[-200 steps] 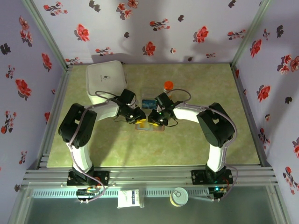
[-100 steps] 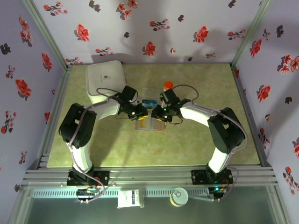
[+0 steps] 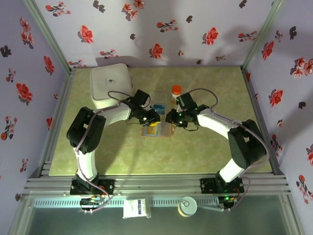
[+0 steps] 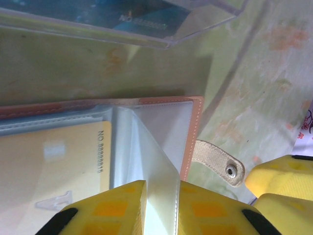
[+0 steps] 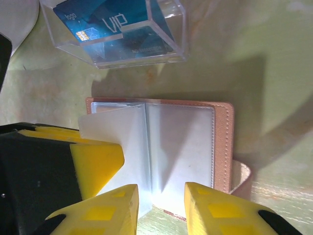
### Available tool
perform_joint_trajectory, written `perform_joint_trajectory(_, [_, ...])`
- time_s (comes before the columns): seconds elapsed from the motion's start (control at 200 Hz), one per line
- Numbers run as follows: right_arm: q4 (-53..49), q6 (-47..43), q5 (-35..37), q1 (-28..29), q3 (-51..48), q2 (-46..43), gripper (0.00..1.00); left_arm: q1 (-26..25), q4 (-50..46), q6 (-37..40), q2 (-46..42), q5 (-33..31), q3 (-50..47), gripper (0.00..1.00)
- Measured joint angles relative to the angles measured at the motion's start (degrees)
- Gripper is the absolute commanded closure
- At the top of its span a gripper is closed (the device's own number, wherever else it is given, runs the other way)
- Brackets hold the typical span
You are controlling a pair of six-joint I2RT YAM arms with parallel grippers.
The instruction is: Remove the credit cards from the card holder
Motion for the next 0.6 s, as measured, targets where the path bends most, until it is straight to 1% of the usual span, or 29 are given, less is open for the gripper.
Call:
perform_joint_trajectory(0.11, [-0.70, -0.48, 0.17, -0.46, -0.44, -0.70, 0.69, -0.59, 0.02, -0.20, 1.29, 0.13, 1.49, 0.79])
perform_joint_trajectory(0.335, [-1.92, -1.09, 0.83, -1.46, -1.20, -2.91, 0.68, -1.99, -0.66, -0.94, 3.37, 0.57, 4.63, 0.72])
perform_joint_trajectory(0.6, [-3.48, -2.36, 0.98, -2.32, -1.25, -4.44, 0.68, -2.75, -0.96, -1.07, 3.69, 0.59, 7.52, 0.71])
